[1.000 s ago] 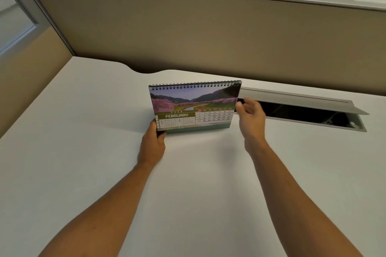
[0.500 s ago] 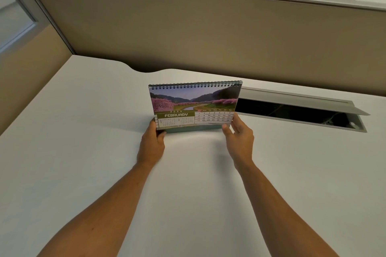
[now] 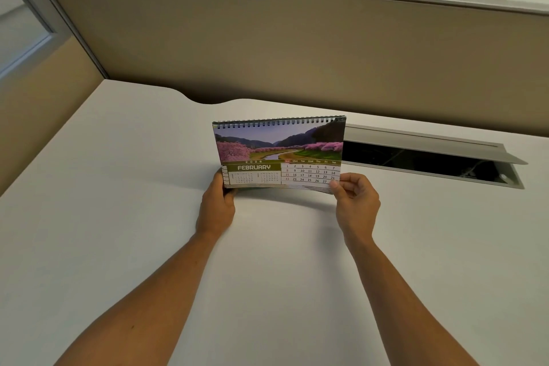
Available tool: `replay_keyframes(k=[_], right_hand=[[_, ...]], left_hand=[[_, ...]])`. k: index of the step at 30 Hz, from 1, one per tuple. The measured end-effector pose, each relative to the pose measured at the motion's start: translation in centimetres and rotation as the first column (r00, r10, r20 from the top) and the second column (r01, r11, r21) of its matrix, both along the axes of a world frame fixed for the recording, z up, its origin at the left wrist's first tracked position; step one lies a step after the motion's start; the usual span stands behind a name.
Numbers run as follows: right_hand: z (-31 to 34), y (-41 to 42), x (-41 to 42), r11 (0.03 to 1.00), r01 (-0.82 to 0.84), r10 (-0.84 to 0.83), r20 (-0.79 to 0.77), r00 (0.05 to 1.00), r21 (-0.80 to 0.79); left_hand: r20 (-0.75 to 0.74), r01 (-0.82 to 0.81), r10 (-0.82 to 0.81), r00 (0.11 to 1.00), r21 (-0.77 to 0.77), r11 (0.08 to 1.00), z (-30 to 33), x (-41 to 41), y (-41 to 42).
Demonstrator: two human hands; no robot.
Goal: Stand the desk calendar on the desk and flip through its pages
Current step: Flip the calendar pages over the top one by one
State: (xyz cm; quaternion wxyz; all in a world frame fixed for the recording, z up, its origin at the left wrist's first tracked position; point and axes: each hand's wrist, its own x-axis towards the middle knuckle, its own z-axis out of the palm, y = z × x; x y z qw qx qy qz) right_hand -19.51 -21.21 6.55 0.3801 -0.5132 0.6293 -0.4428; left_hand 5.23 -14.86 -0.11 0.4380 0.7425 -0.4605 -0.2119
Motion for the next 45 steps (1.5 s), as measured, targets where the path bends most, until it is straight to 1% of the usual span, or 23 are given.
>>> replay_keyframes(k=[7,10,11,13,14,16,19,20,21,22,23,25,27,28,30,32,33,34,35,37,39,40,45], right_hand=[[-0.4,0.5,-0.8,0.999,-0.021,0.023,-0.045,0.999,0.041],[-0.5,1.1,-1.4,0.999,-0.037,0.040,-0.102,0.994,0.031],[-0.3,1.4,-1.4,0.999,-0.045,0.047,-0.118,0.992,0.020],[0.5,1.9,-1.5,0.998,-0.058,0.058,-0.117,0.991,-0.004],[1.0,2.1,-1.4,0.997,-0.076,0.074,-0.096,0.993,-0.016],[2.4,2.4,-1.4,0.986,-0.157,0.157,-0.015,0.988,-0.053],[4.8,2.2,-1.5,0.946,-0.310,0.322,0.163,0.932,-0.098],[5.7,2.0,-1.5,0.931,-0.344,0.364,0.237,0.901,-0.124],[6.5,1.6,-1.5,0.921,-0.359,0.390,0.331,0.859,-0.155],[7.3,1.1,-1.4,0.914,-0.362,0.406,0.437,0.802,-0.184],[8.2,0.6,-1.3,0.907,-0.363,0.419,0.523,0.742,-0.212],[9.7,-0.7,-1.0,0.877,-0.394,0.477,0.589,0.652,-0.274],[10.9,-1.9,-0.4,0.840,-0.455,0.541,0.523,0.659,-0.295],[11.2,-2.4,-0.1,0.830,-0.485,0.557,0.438,0.705,-0.274],[11.3,-3.5,0.7,0.818,-0.538,0.569,0.152,0.808,-0.204],[10.4,-4.0,1.6,0.797,-0.585,0.564,-0.161,0.810,-0.152],[9.6,-3.7,2.3,0.802,-0.583,0.550,-0.222,0.805,-0.128],[8.9,-3.5,2.8,0.821,-0.555,0.518,-0.233,0.823,-0.132],[8.1,-3.2,3.0,0.844,-0.512,0.481,-0.196,0.854,-0.158],[6.6,-2.7,3.3,0.899,-0.381,0.383,-0.036,0.923,-0.215],[5.4,-2.3,3.1,0.938,-0.293,0.314,0.099,0.944,-0.187],[4.8,-2.1,3.0,0.949,-0.280,0.299,0.125,0.946,-0.146],[1.9,-0.6,2.7,0.953,-0.299,0.297,0.047,0.954,0.038]], left_hand=[[-0.033,0.027,-0.029,0.999,-0.065,0.998,0.3,0.2,0.3],[-0.139,0.049,-0.062,0.988,-0.099,0.994,-0.1,0.3,0.3],[-0.137,0.053,-0.067,0.988,-0.109,0.993,-0.3,0.4,0.4],[-0.024,0.056,-0.058,0.998,-0.088,0.995,-0.7,0.5,0.4],[-0.001,0.060,-0.060,0.998,-0.089,0.994,-0.9,0.7,0.4],[0.101,0.048,-0.039,0.994,-0.085,0.995,-1.2,1.1,0.3],[-0.004,-0.020,0.020,1.000,-0.018,1.000,-1.1,0.9,0.1],[-0.082,-0.021,0.023,0.996,0.025,0.999,-0.9,0.6,0.1],[-0.149,0.006,0.011,0.989,0.110,0.994,-1.0,0.6,0.3],[-0.122,-0.012,0.038,0.992,0.210,0.978,-1.1,0.5,0.3],[-0.053,-0.044,0.057,0.997,0.218,0.975,-1.0,0.5,0.3],[0.061,0.008,-0.010,0.998,0.030,1.000,-0.3,0.3,0.1],[0.058,0.052,-0.051,0.997,-0.022,0.998,0.5,-0.1,0.0],[0.024,0.041,-0.041,0.999,-0.009,0.999,0.5,-0.1,-0.1],[-0.038,0.031,-0.030,0.999,0.028,0.999,0.3,-0.2,-0.3],[-0.043,0.022,-0.020,0.999,0.041,0.999,0.0,-0.2,-0.1],[-0.036,0.011,-0.009,0.999,0.045,0.999,-0.2,0.0,0.3],[-0.031,0.001,0.000,1.000,0.041,0.999,-0.3,0.1,0.5],[-0.032,-0.004,0.006,0.999,0.039,0.999,-0.4,0.1,0.7],[-0.036,-0.008,0.009,0.999,0.035,0.999,-0.4,0.2,0.7],[-0.036,-0.001,0.003,0.999,0.035,0.999,0.0,-0.1,0.3],[-0.037,0.000,0.001,0.999,0.036,0.999,0.1,-0.1,0.1],[-0.032,-0.012,0.013,0.999,0.042,0.999,0.0,-0.1,0.1]])
